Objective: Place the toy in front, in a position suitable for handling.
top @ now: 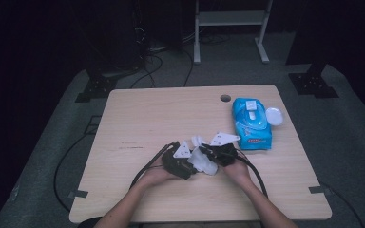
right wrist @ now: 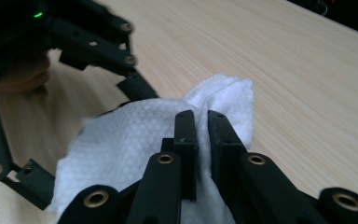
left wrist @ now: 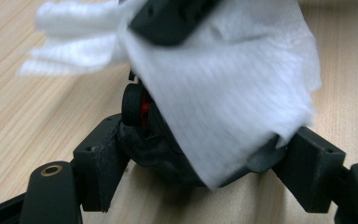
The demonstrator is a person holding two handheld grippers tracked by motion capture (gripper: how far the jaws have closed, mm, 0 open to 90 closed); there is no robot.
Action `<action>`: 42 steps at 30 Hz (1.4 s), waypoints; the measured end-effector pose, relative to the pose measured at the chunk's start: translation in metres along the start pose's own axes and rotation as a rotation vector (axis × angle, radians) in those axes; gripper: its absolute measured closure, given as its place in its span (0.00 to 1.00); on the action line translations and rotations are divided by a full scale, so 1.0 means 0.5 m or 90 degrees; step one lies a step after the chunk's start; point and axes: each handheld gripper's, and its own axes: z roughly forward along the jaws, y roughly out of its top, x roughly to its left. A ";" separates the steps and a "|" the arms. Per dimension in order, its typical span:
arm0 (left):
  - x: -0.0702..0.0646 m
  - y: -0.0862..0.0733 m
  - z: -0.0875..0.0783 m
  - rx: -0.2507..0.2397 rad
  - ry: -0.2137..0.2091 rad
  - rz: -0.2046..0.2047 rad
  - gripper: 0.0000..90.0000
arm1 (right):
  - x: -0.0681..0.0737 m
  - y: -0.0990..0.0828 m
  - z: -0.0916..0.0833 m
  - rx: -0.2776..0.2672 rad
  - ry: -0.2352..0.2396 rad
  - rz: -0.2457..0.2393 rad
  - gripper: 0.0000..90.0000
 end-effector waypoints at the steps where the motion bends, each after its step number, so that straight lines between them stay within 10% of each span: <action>1: 0.001 0.000 -0.002 0.002 0.000 0.005 0.26 | 0.007 0.003 0.001 0.005 -0.006 -0.016 0.92; 8: 0.003 -0.003 -0.004 0.001 -0.005 0.005 0.26 | -0.045 -0.037 -0.071 0.037 -0.096 0.001 0.92; 17: 0.001 -0.003 -0.003 0.003 -0.003 0.000 0.26 | 0.005 -0.044 -0.072 0.014 0.005 0.005 0.92; 25: 0.006 -0.005 -0.007 0.006 -0.006 0.006 0.26 | -0.048 -0.063 -0.107 0.039 -0.079 0.041 0.92; 29: 0.005 -0.003 -0.005 0.007 -0.005 0.003 0.26 | -0.042 -0.064 -0.106 0.033 -0.067 0.050 0.92; 34: 0.003 -0.002 -0.004 0.005 -0.004 0.002 0.26 | 0.018 -0.045 -0.070 0.015 0.020 0.031 0.92; 37: 0.003 -0.003 -0.005 0.005 -0.005 0.002 0.26 | 0.031 -0.040 -0.067 0.022 0.019 -0.005 0.92; 42: 0.007 -0.004 -0.007 0.007 -0.006 0.001 0.26 | -0.021 -0.054 -0.098 0.045 -0.037 0.029 0.92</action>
